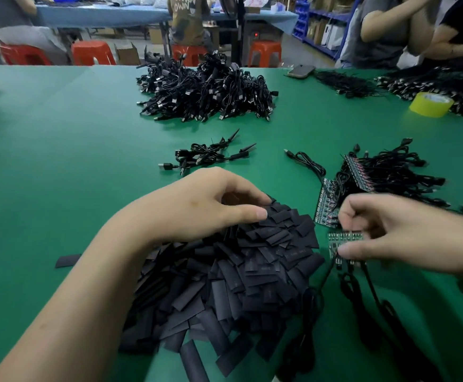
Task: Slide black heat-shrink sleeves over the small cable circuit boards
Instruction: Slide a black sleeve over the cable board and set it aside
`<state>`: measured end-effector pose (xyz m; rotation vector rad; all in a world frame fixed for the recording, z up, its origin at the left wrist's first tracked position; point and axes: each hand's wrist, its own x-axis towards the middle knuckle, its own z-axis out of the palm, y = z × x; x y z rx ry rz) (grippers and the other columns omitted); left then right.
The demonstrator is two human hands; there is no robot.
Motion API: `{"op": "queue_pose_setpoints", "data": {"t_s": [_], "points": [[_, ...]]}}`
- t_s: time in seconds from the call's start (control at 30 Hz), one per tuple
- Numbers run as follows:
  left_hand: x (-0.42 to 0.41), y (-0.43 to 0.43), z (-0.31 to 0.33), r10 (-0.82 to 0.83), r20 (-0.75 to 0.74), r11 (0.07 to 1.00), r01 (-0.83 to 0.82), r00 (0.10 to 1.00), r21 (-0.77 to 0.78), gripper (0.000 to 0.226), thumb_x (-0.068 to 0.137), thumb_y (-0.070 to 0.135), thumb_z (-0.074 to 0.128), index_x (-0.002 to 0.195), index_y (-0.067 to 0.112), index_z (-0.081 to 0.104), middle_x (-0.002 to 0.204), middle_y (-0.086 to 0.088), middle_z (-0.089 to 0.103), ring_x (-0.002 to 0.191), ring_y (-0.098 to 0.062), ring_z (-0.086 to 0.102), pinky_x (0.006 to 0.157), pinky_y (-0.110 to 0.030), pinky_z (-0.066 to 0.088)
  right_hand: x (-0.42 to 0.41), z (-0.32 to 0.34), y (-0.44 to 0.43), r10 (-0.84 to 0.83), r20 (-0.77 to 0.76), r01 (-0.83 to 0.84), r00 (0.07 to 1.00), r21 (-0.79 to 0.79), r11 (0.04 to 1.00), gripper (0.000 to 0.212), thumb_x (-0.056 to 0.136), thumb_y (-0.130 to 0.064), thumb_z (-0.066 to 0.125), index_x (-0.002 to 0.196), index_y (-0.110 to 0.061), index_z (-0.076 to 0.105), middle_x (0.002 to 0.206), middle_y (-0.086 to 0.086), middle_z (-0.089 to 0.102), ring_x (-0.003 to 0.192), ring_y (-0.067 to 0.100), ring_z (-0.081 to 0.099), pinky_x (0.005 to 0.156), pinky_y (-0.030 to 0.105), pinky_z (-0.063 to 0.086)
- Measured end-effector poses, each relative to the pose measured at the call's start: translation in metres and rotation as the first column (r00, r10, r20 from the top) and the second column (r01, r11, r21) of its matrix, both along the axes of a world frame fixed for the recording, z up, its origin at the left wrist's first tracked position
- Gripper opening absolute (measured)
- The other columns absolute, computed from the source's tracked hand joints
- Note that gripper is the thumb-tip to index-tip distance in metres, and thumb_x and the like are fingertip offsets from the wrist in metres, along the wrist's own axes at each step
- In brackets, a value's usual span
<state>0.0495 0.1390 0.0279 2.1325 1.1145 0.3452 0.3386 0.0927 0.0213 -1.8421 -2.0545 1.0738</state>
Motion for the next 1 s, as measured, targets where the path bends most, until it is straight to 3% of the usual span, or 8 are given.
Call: {"op": "queue_pose_setpoints", "data": {"t_s": [0.07,0.13,0.2,0.33,0.43,0.57,0.87,1.0], "points": [[-0.004,-0.004,0.009,-0.050,0.105,0.996,0.057,0.993,-0.065,0.023,0.095,0.033,0.068,0.116,0.026,0.076,0.078,0.028,0.073,0.074,0.013,0.067,0.068,0.000,0.043,-0.015,0.027,0.004,0.105,-0.242,-0.110,0.965,-0.009,0.994,0.030,0.068,-0.041,0.086,0.078,-0.031,0.060,0.066,-0.003,0.056,0.058,0.014,0.051,0.049,0.028,0.050],[-0.007,-0.009,0.019,-0.064,0.263,0.984,0.105,0.963,-0.142,0.022,0.092,0.026,0.070,0.111,0.018,0.078,0.091,0.011,0.079,0.088,-0.004,0.075,0.078,-0.008,0.051,-0.033,0.048,0.010,0.187,-0.366,-0.191,0.911,0.026,0.981,0.030,0.071,-0.036,0.089,0.081,-0.027,0.062,0.070,0.006,0.064,0.057,0.017,0.053,0.047,0.025,0.050],[-0.010,-0.015,0.027,-0.073,0.390,0.968,0.159,0.918,-0.194,0.017,0.088,0.022,0.070,0.100,0.015,0.080,0.092,-0.003,0.080,0.088,-0.015,0.077,0.079,-0.016,0.056,-0.051,0.060,0.017,0.238,-0.431,-0.234,0.870,0.064,0.970,0.030,0.069,-0.032,0.092,0.082,-0.026,0.065,0.074,0.018,0.068,0.057,0.019,0.056,0.047,0.025,0.050],[-0.013,-0.018,0.033,0.015,0.461,0.960,0.116,0.887,-0.254,0.008,0.080,0.020,0.073,0.076,0.017,0.079,0.077,-0.012,0.078,0.072,-0.014,0.076,0.069,-0.018,0.057,-0.078,0.059,0.022,0.237,-0.471,-0.201,0.850,0.126,0.972,0.033,0.056,-0.023,0.097,0.078,-0.024,0.072,0.084,0.039,0.060,0.056,0.021,0.053,0.047,0.022,0.050],[-0.016,-0.015,0.030,0.093,0.472,0.959,0.048,0.877,-0.279,0.006,0.075,0.017,0.076,0.077,0.011,0.077,0.073,-0.014,0.076,0.065,-0.014,0.074,0.063,-0.019,0.057,-0.084,0.050,0.024,0.196,-0.516,-0.157,0.834,0.119,0.980,0.030,0.056,-0.031,0.087,0.079,-0.015,0.075,0.073,0.026,0.067,0.055,0.017,0.055,0.048,0.022,0.051],[-0.017,-0.011,0.026,0.173,0.501,0.947,-0.004,0.848,-0.320,0.013,0.073,0.014,0.077,0.081,0.004,0.074,0.070,-0.013,0.075,0.060,-0.013,0.072,0.058,-0.018,0.057,-0.081,0.043,0.027,0.198,-0.493,-0.138,0.847,0.156,0.978,0.032,0.067,-0.042,0.080,0.079,-0.012,0.077,0.076,0.018,0.073,0.061,0.012,0.058,0.056,0.016,0.047],[-0.014,-0.008,0.017,0.208,0.532,0.944,-0.025,0.821,-0.330,0.008,0.073,0.011,0.073,0.076,0.004,0.071,0.066,-0.013,0.071,0.057,-0.012,0.070,0.062,-0.019,0.058,-0.088,0.032,0.028,0.207,-0.566,-0.112,0.798,0.198,0.974,0.024,0.073,-0.031,0.073,0.078,-0.007,0.076,0.066,0.009,0.067,0.058,0.012,0.057,0.055,0.015,0.047],[-0.013,-0.007,0.014,0.205,0.564,0.933,0.014,0.800,-0.359,0.005,0.072,0.013,0.073,0.073,0.008,0.074,0.066,-0.010,0.072,0.057,-0.012,0.069,0.061,-0.018,0.056,-0.086,0.030,0.030,0.215,-0.606,-0.131,0.766,0.181,0.975,0.014,0.075,-0.027,0.073,0.076,-0.014,0.078,0.065,0.005,0.069,0.057,0.009,0.059,0.055,0.014,0.048]]}}
